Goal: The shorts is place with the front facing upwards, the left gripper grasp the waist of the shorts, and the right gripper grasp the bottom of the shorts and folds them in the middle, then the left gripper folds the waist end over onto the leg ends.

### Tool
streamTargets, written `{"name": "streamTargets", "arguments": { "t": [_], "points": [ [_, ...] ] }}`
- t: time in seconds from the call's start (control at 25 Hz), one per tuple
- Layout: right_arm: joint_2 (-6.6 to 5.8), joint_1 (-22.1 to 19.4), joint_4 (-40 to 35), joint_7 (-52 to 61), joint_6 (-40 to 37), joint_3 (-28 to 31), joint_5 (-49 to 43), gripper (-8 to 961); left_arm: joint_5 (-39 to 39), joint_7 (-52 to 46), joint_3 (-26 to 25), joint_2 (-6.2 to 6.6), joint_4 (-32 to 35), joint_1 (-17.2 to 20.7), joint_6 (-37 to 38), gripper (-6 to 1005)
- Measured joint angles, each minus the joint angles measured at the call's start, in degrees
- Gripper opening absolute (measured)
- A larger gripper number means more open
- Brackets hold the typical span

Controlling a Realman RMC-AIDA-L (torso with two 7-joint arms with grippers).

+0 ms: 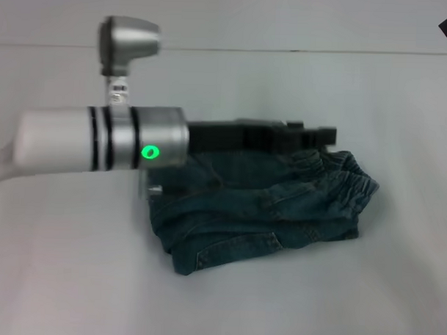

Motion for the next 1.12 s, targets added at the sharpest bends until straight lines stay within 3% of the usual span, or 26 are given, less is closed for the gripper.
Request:
{"name": "streamTargets", "arguments": {
  "t": [0.08,0.24,0.48,0.64,0.76,1.0,1.12],
  "points": [
    [-0.19,-0.22,-3.06,1.71,-0.38,-4.24,-0.50,0,-2.42,3.71,-3.60,0.25,3.50,4.35,4.63,668],
    [-0.23,-0.84,-8.38,3.25,-1.07,-9.16,-3.21,0,-2.44,5.75,-7.85,1.52,5.32,8.02,9.02,851],
    [-0.65,-1.39,-20.84,12.68,-6.28,-12.97,-17.79,42,-2.17,10.34,-12.88,5.65,6.98,15.37,15.47,881],
    [-1.50,-1.22,-30.27,20.40,-14.90,-13.32,-31.02,215,1.85,11.08,-13.59,7.76,10.74,20.45,18.31,891],
    [-1.64,-0.89,-37.14,25.93,-20.42,-13.34,-39.30,396,7.54,10.89,-14.96,7.18,16.12,23.25,19.84,890],
    [-1.66,-0.25,-41.59,31.78,-23.41,-13.34,-51.59,707,18.56,9.56,-16.39,3.44,25.96,26.98,19.80,889],
    [-1.65,-0.37,-41.15,32.27,-22.68,-13.02,-54.12,739,21.71,8.94,-17.05,2.53,26.67,26.82,19.75,888]
  ]
}}
